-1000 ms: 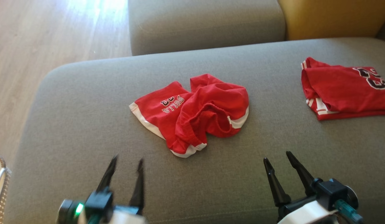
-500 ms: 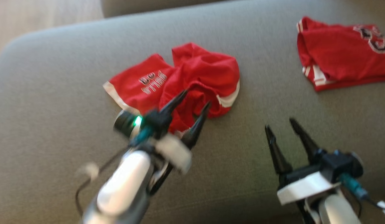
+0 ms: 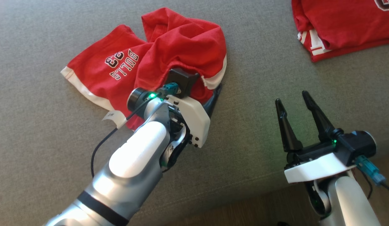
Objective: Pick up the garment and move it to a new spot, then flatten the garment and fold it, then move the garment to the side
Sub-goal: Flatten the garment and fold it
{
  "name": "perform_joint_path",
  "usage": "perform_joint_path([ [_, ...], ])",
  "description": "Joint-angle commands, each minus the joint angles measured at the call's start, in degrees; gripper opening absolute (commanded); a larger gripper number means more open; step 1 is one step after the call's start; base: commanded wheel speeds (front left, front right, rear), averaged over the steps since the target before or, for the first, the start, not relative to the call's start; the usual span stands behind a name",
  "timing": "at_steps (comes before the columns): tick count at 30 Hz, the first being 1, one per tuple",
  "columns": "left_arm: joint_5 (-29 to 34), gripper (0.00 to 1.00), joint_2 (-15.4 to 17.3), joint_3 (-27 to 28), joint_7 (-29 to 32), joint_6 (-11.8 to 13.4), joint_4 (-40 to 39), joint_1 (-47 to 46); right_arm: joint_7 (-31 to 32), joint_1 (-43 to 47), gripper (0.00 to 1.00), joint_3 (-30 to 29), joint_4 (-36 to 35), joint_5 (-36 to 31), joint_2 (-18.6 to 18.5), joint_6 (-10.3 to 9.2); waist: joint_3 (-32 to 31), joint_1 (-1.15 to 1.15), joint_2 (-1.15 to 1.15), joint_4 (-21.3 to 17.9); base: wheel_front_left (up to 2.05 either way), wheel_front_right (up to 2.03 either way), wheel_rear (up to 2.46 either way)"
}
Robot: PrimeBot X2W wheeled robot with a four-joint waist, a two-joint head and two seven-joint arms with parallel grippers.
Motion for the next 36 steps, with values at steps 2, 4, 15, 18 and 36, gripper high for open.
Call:
perform_joint_path([
  [2, 0.4, 1.00, 0.1, 0.8, 0.1, 1.0, -0.9, -2.4, -0.4, -0.9, 1.00, 0.7, -2.1, 0.4, -0.4, -0.02, 0.1, 0.00, 0.00, -0.1, 0.00, 0.00, 0.00],
  [4, 0.9, 1.00, 0.1, 0.4, 0.1, 1.8, -0.1, -2.5, -0.4, -0.9, 1.00, 0.5, -2.1, 0.4, -0.4, -0.02, 0.1, 0.00, 0.00, -0.2, 0.00, 0.00, 0.00],
  [15, 0.3, 0.07, 0.3, 0.5, -0.7, 3.1, 1.3, -2.0, -0.4, -1.0, 1.00, 0.7, -2.1, 0.5, -0.4, -0.02, -0.4, 0.00, 0.00, -1.0, 0.00, 0.00, 0.00],
  [18, -1.0, 0.00, 0.4, 1.1, 0.2, 2.8, 2.2, -1.8, -0.4, -1.1, 1.00, 0.6, -2.2, 0.9, -0.4, -0.02, -0.4, 0.00, 0.00, -1.6, 0.00, 0.00, 0.00],
  [36, -9.0, 0.00, 4.8, 9.2, -1.8, -6.9, -11.5, -13.4, -0.4, 1.1, 1.00, 1.0, -0.8, 1.2, -0.4, -0.02, -9.5, 0.00, 0.00, -0.1, 0.00, 0.00, 0.00],
])
